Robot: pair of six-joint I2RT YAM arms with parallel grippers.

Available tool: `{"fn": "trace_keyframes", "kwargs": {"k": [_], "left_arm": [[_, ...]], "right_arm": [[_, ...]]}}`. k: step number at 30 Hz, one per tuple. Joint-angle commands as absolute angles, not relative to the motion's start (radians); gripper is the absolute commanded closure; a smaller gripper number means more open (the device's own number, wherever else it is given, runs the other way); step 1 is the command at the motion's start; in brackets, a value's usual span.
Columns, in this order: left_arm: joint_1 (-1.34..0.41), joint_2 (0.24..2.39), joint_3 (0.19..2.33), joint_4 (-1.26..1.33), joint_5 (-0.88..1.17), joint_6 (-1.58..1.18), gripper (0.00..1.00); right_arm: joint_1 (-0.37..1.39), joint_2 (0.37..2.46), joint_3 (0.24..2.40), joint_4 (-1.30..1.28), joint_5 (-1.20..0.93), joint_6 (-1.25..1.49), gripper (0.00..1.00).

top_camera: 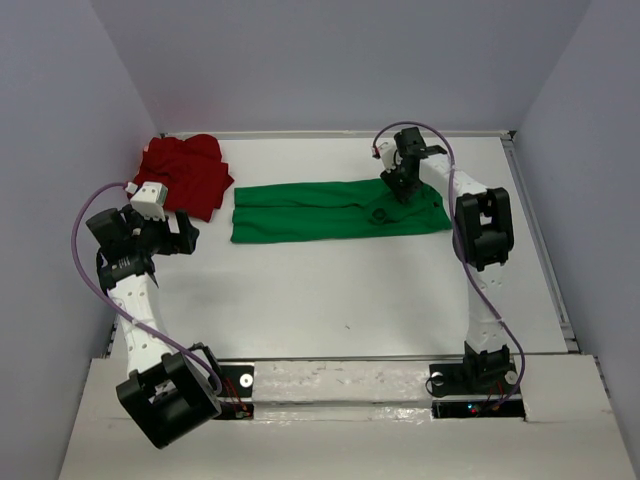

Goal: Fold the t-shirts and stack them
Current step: Fold the other side of the tshirt into a rectangle

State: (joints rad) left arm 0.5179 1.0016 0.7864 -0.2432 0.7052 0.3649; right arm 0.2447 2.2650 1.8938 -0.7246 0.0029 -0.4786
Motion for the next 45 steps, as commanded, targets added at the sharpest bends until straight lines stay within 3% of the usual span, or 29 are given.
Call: {"fn": "trace_keyframes", "kwargs": {"k": [1, 5, 12, 17, 45], "left_arm": [[0.512, 1.005, 0.835, -0.222, 0.719, 0.377, 0.01], [0.512, 1.009, 0.838, -0.222, 0.719, 0.380, 0.01], [0.511, 1.008, 0.838, -0.222, 0.721, 0.379, 0.01], [0.509, 1.000, 0.838, -0.222, 0.724, 0.377, 0.01], [0.500, 0.969, 0.841, -0.222, 0.755, 0.368, 0.01]], "right_arm": [[0.238, 2.284, 1.927, -0.692, -0.026, -0.477, 0.68], [0.238, 2.290, 1.928, -0.695, -0.023, -0.477, 0.81], [0.238, 2.276, 1.930, -0.696, -0.011, -0.480, 0.87], [0.238, 2.252, 1.925, -0.703, -0.008, -0.480, 1.00], [0.238, 2.033, 1.781, -0.850, -0.035, -0.489, 1.00]]}}
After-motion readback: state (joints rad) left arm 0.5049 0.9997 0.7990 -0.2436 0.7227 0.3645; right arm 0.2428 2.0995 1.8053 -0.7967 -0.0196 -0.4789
